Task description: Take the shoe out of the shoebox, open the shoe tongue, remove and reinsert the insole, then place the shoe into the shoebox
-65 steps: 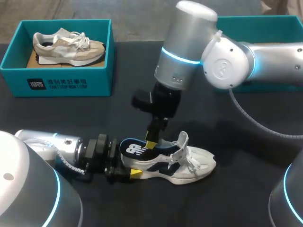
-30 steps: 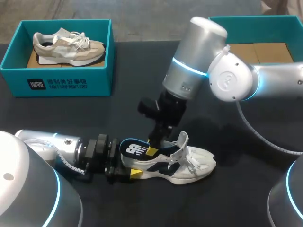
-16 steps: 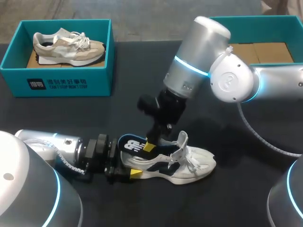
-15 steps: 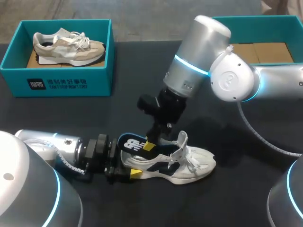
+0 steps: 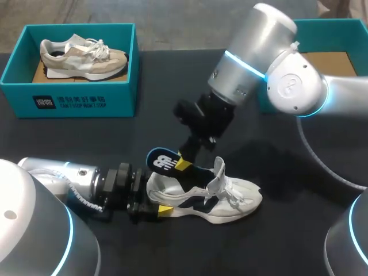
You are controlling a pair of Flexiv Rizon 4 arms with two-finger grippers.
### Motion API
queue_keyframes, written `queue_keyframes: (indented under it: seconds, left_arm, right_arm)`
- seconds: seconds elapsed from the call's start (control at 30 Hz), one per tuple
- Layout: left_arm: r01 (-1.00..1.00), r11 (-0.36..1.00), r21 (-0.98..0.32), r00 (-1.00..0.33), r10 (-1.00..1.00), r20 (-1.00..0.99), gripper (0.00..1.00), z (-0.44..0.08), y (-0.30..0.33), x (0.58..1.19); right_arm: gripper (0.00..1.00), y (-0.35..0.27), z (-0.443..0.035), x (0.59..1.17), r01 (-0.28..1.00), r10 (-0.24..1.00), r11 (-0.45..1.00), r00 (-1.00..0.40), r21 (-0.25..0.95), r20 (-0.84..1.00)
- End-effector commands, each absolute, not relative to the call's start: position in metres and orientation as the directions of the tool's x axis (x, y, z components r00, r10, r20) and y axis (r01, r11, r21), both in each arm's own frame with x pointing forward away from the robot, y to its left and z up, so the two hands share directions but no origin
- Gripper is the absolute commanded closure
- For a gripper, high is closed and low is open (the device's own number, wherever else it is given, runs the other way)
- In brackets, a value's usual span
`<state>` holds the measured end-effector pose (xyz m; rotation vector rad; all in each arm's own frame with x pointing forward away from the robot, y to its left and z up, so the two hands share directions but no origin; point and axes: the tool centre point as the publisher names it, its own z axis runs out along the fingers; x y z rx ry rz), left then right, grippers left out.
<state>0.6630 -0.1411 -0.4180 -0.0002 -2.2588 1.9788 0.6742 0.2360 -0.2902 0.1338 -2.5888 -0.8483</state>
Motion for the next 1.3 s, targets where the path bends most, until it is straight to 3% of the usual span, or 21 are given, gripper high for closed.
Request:
queue_keyframes:
  seconds: [0.03, 0.57, 0.83, 1.3]
  left_arm:
    - [-0.091, 0.136, -0.986, -0.990, 0.092, 0.104, 1.00, -0.418, -0.142, 0.663]
    - [-0.091, 0.136, -0.986, -0.990, 0.092, 0.104, 1.00, -0.418, -0.142, 0.663]
    - [-0.091, 0.136, -0.986, -0.990, 0.092, 0.104, 1.00, -0.418, -0.142, 0.663]
    - [-0.091, 0.136, -0.986, -0.990, 0.092, 0.104, 1.00, -0.418, -0.142, 0.663]
  right_arm:
    - [1.00, 0.235, -0.290, 0.673, 0.036, -0.213, 0.809, -0.912, 0.586, 0.350]
    - [1.00, 0.248, -0.286, 0.677, 0.040, -0.218, 0.806, -0.908, 0.591, 0.359]
    - [1.00, 0.268, -0.272, 0.690, 0.104, -0.234, 0.744, -0.885, 0.660, 0.403]
    - [1.00, 0.267, -0.207, 0.699, 0.221, -0.157, 0.612, -0.907, 0.760, 0.390]
